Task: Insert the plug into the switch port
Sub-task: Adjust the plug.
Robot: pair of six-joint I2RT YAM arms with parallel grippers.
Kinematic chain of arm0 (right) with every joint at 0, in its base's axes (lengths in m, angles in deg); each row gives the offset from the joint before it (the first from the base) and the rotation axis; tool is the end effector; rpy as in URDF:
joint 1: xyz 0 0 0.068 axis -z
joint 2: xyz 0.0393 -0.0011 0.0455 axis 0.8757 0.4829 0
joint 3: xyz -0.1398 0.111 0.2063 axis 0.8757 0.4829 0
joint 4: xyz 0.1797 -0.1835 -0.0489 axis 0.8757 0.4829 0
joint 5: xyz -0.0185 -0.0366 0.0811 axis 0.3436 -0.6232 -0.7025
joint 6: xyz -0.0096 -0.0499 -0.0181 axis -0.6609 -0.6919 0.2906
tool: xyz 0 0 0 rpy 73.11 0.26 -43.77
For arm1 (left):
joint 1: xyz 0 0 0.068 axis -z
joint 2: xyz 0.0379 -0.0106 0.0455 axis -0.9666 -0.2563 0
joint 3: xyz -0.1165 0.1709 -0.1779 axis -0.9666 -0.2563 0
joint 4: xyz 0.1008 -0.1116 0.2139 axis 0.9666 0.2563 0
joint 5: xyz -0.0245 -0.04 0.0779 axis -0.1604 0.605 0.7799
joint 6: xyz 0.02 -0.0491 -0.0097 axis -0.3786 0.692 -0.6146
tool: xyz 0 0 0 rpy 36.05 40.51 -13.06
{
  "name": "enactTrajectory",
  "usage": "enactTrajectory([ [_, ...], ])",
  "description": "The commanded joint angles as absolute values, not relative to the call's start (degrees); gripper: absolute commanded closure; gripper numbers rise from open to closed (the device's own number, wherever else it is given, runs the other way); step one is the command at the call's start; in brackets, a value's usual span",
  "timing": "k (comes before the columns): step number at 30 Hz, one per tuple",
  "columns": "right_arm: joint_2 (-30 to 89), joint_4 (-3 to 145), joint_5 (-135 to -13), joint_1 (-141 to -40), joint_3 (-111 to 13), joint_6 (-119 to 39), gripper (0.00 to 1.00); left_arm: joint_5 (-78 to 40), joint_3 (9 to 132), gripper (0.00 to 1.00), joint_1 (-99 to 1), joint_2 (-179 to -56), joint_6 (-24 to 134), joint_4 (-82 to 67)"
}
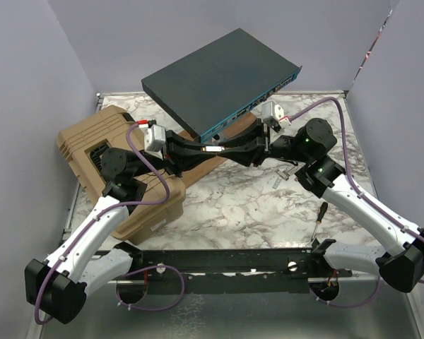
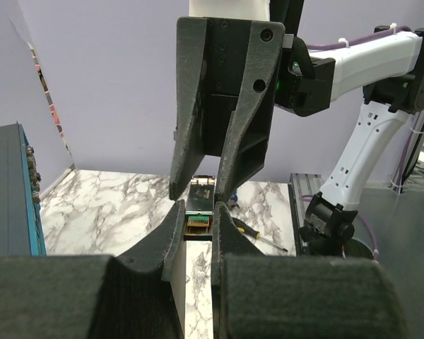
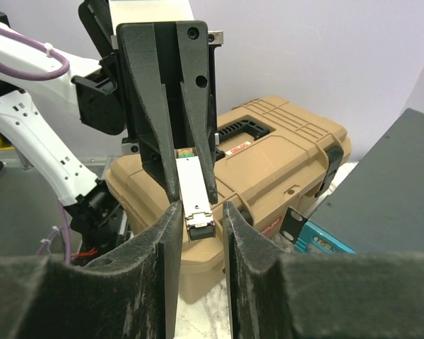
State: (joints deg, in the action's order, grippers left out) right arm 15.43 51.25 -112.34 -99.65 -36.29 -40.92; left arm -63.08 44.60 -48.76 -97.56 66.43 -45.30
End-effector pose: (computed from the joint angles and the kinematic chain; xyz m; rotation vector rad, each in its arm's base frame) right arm 0.1872 0.1820 0.4241 -1.0659 1.0498 1.1636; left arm 0.1690 -0.1152 0.4019 0.9087 0.9915 -1.2070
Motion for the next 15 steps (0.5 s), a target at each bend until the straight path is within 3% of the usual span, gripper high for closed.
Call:
enactTrajectory([
  [1, 15.6, 53.0, -114.1, -99.2, -38.3, -40.7, 0.72, -61.9, 44.5, 1.0, -48.3, -97.4, 67.5, -47.7],
  [8, 15.8, 54.7, -113.0, -98.5, -39.0, -41.5, 0.95, -60.9, 44.0, 0.97, -48.3, -97.5, 68.0, -48.0],
  [13, 15.1, 58.8, -108.5, -97.2, -39.2, -44.2, 1.0, -56.7, 44.3, 0.53, -48.4, -97.1, 66.8, -43.9],
  [15, 14.3, 60.8, -105.1, -96.6, -39.1, -46.1, 1.0, -54.9, 45.9, 0.45, -48.4, -97.4, 65.1, -38.7],
])
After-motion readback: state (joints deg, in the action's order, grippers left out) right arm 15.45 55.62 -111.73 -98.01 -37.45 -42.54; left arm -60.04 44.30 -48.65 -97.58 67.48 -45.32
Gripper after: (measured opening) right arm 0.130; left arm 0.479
